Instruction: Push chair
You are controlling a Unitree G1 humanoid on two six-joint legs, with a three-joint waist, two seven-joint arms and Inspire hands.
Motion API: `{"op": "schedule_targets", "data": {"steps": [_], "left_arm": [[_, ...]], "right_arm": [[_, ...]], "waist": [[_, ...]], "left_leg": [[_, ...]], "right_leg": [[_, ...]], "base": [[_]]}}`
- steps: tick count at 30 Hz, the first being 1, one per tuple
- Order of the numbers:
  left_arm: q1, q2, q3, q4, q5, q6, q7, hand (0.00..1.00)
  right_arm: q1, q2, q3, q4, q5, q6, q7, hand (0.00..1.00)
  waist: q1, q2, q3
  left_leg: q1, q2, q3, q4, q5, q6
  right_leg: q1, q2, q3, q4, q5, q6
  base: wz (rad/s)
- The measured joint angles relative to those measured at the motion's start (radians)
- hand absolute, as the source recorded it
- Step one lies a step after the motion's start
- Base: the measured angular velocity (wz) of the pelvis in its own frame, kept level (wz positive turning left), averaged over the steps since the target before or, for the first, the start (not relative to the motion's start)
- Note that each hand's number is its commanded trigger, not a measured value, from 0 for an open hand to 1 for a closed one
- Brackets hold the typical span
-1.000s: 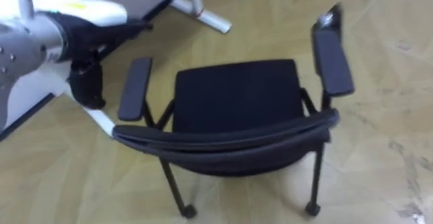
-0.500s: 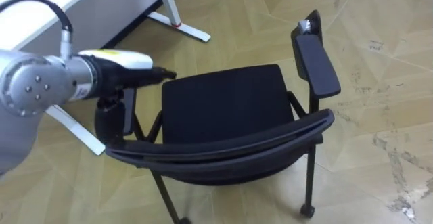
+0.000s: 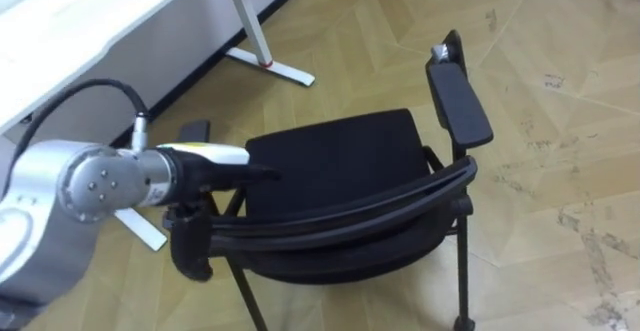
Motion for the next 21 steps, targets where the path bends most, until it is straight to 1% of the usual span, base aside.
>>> {"op": "schedule_targets", "data": {"steps": [2, 6, 11, 13, 15, 18, 20, 21], "left_arm": [[0.005, -0.015, 0.000, 0.000, -0.016, 0.011, 0.000, 0.00], [0.006, -0.015, -0.013, 0.006, -0.026, 0.024, 0.000, 0.00], [0.007, -0.018, -0.061, 0.015, -0.026, 0.033, 0.001, 0.00], [0.009, -0.018, -0.066, 0.018, -0.026, 0.033, 0.002, 0.00], [0.027, -0.023, -0.066, 0.030, -0.023, 0.033, 0.007, 0.00], [0.052, -0.051, -0.050, 0.055, -0.016, 0.034, 0.035, 0.00], [0.066, -0.081, -0.037, 0.078, -0.014, 0.035, 0.051, 0.00], [0.067, -0.087, -0.033, 0.079, -0.014, 0.035, 0.051, 0.00]], "right_arm": [[0.000, 0.000, 0.007, 0.001, 0.005, 0.008, -0.005, 0.00], [-0.001, -0.001, 0.018, 0.000, 0.041, 0.024, -0.008, 0.00], [0.000, -0.003, 0.052, -0.006, 0.073, 0.023, -0.019, 0.00], [-0.001, -0.003, 0.056, -0.014, 0.075, 0.023, -0.023, 0.00], [-0.002, -0.003, 0.053, -0.017, 0.074, 0.022, -0.023, 0.00], [0.001, -0.002, 0.052, -0.023, 0.075, 0.022, -0.025, 0.00], [0.004, 0.002, 0.050, -0.026, 0.075, 0.022, -0.025, 0.00], [0.004, 0.002, 0.048, -0.026, 0.074, 0.023, -0.025, 0.00]], "waist": [[0.000, -0.002, 0.0012], [-0.006, -0.004, 0.0022], [-0.006, -0.009, 0.0038], [-0.006, -0.013, 0.0063], [-0.013, -0.017, 0.0060], [-0.009, -0.026, 0.0043], [-0.005, -0.033, 0.0009], [-0.004, -0.036, 0.0008]], "left_leg": [[-0.001, 0.001, 0.000, -0.001, 0.000, 0.000], [-0.004, 0.001, 0.001, -0.002, 0.000, 0.000], [-0.006, 0.003, 0.003, -0.001, 0.000, 0.000], [-0.007, 0.001, 0.003, -0.001, 0.000, 0.000], [-0.007, 0.000, 0.003, -0.001, 0.000, 0.000], [-0.010, -0.001, 0.004, -0.001, 0.000, 0.000], [-0.012, -0.001, 0.006, -0.001, 0.000, 0.000], [-0.012, -0.001, 0.006, -0.001, 0.000, 0.000]], "right_leg": [[-0.003, -0.001, -0.002, 0.011, -0.001, 0.000], [-0.005, -0.002, -0.003, 0.010, -0.002, -0.001], [-0.007, -0.006, -0.004, 0.010, -0.004, 0.001], [-0.007, -0.010, -0.011, 0.010, -0.006, 0.002], [-0.007, -0.011, -0.013, 0.010, -0.009, 0.003], [-0.007, -0.012, -0.015, 0.010, -0.012, 0.004], [-0.008, -0.012, -0.016, 0.010, -0.013, 0.004], [-0.008, -0.012, -0.016, 0.010, -0.013, 0.004]], "base": [[0.00], [0.00], [0.00], [0.02], [0.05], [0.05], [0.00], [0.00]]}}
